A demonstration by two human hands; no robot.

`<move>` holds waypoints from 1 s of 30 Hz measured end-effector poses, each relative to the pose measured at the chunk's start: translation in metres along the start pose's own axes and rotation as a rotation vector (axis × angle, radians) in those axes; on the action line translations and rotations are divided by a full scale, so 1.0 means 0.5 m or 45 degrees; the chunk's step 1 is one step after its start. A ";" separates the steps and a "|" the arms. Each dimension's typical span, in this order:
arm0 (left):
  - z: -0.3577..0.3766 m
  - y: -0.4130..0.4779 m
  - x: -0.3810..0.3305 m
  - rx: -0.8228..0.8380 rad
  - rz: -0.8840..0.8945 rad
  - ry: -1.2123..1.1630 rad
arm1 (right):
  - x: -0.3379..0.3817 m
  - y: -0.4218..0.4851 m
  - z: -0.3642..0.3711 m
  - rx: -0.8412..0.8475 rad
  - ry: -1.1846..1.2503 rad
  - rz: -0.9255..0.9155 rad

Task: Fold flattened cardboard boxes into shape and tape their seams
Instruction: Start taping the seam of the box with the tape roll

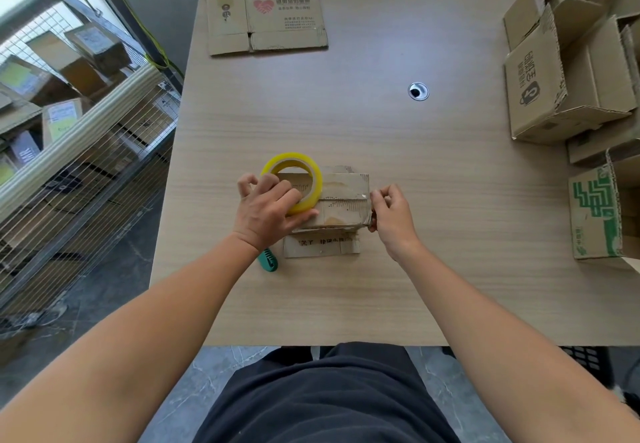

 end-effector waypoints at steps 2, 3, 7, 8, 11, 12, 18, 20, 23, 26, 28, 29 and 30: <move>0.003 0.000 0.000 0.013 -0.007 0.001 | -0.014 -0.001 0.004 -0.016 0.016 0.027; 0.005 0.000 0.000 0.021 -0.008 -0.002 | -0.027 -0.002 0.007 -0.032 0.039 0.086; 0.008 0.002 0.001 0.033 0.005 -0.028 | -0.071 -0.012 0.029 0.095 0.077 0.485; 0.007 0.002 0.000 0.034 0.002 -0.029 | -0.071 -0.011 0.025 0.108 0.014 0.526; 0.008 0.005 -0.003 0.061 0.000 -0.029 | -0.013 0.015 -0.033 -0.217 -0.133 0.255; 0.009 0.004 -0.004 0.067 0.005 -0.024 | 0.022 0.020 -0.036 -0.290 -0.161 0.101; -0.006 0.022 -0.006 0.118 0.088 -0.013 | 0.078 -0.003 0.104 -0.032 -0.703 -0.270; -0.019 0.044 0.002 0.147 0.228 -0.116 | 0.079 -0.013 0.102 -0.121 -0.892 -0.345; -0.053 0.082 0.042 0.306 0.348 -0.330 | 0.077 -0.013 0.109 -0.141 -0.985 -0.384; -0.079 0.113 0.128 0.513 0.114 -0.365 | 0.074 -0.004 0.108 -0.125 -1.023 -0.343; -0.070 0.098 0.169 0.704 -0.136 -0.470 | 0.076 -0.004 0.102 -0.122 -1.001 -0.352; -0.062 0.082 0.174 0.786 -0.215 -0.527 | 0.078 -0.006 0.101 -0.123 -0.991 -0.375; -0.053 0.063 0.173 0.846 -0.267 -0.555 | 0.080 -0.008 0.103 -0.124 -0.984 -0.401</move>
Point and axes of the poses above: each hand's wrist, its own y-axis towards the middle knuckle, its own z-axis out of the palm, x = y × z, the point moved 8 cm from there along y, towards the middle knuckle, and after that the axes turned 1 degree about z, right-handed, at the moved point
